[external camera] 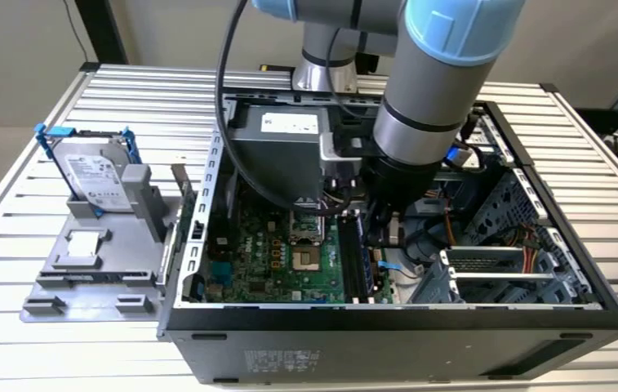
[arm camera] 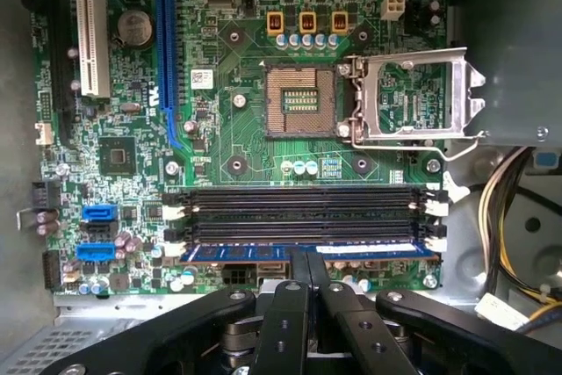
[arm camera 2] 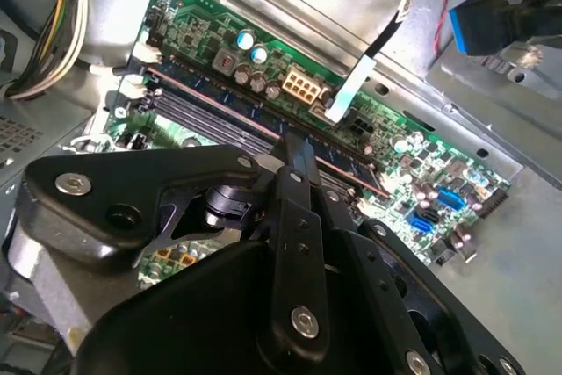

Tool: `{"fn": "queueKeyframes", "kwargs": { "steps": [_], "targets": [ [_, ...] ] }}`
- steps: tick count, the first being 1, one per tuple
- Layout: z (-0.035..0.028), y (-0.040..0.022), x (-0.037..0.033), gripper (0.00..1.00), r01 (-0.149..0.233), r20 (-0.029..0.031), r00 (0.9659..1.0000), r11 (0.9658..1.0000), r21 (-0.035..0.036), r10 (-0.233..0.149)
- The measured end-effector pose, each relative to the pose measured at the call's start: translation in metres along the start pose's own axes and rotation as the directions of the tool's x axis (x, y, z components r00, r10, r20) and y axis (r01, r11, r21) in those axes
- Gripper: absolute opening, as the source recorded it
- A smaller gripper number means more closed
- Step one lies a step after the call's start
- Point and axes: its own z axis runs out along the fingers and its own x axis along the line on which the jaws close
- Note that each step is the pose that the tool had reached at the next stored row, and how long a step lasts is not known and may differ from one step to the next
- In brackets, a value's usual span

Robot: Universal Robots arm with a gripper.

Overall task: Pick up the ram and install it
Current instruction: 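Press down the ram until it locks into place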

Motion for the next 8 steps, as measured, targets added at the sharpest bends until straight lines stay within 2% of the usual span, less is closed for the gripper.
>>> {"fn": "queueKeyframes", "kwargs": {
  "steps": [8],
  "targets": [
    [0.0141, 0.0008, 0.0002, 0.0, 0.0, -0.0015, 1.0, 1.0, -0.0003, 0.0]
  ]
}}
